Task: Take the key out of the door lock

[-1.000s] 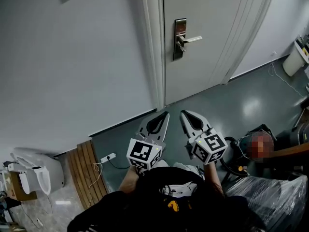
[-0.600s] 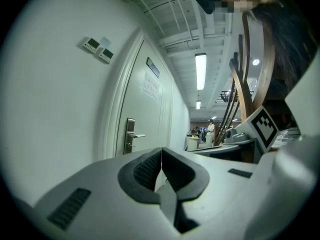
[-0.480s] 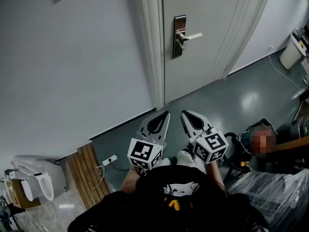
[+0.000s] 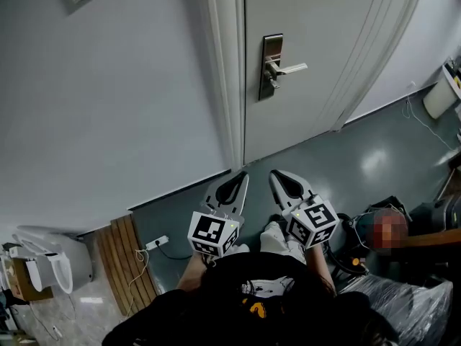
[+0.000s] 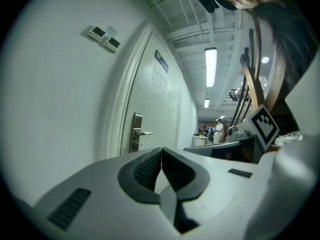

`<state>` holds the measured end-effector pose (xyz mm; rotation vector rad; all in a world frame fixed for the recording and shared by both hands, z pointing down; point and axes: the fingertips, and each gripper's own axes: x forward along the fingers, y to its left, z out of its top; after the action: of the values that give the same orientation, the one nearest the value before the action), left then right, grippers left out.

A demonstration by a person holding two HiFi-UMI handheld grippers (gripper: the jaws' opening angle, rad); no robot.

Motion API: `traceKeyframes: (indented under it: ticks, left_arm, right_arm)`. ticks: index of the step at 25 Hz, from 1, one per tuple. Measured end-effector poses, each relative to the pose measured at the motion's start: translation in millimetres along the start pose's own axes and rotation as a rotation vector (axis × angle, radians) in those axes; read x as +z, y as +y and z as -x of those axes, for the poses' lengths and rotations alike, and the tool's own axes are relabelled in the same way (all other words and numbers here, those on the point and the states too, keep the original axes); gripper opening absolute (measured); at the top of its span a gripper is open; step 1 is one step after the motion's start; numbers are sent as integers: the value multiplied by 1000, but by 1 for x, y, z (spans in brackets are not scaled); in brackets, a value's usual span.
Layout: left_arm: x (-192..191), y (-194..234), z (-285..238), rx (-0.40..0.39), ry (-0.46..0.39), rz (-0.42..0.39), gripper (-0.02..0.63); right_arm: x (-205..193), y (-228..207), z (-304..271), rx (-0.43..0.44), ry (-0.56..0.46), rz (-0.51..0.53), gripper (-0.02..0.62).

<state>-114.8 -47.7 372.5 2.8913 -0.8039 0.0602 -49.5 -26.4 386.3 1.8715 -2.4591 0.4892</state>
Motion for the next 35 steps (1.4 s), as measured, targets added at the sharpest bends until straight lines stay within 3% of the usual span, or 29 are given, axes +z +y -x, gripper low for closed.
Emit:
traceKeyframes:
  ticks: [9, 19, 35]
  left_arm:
    - [12, 5, -85, 112, -8, 15, 9]
    - [14, 1, -149, 224, 13, 11, 9]
    - [24, -3, -178, 345, 15, -4, 9]
  right_arm:
    - [35, -86, -29, 109, 7, -47, 6]
    - [51, -154, -52, 216, 22, -83, 6]
    - [64, -183, -77, 356, 27, -131, 6]
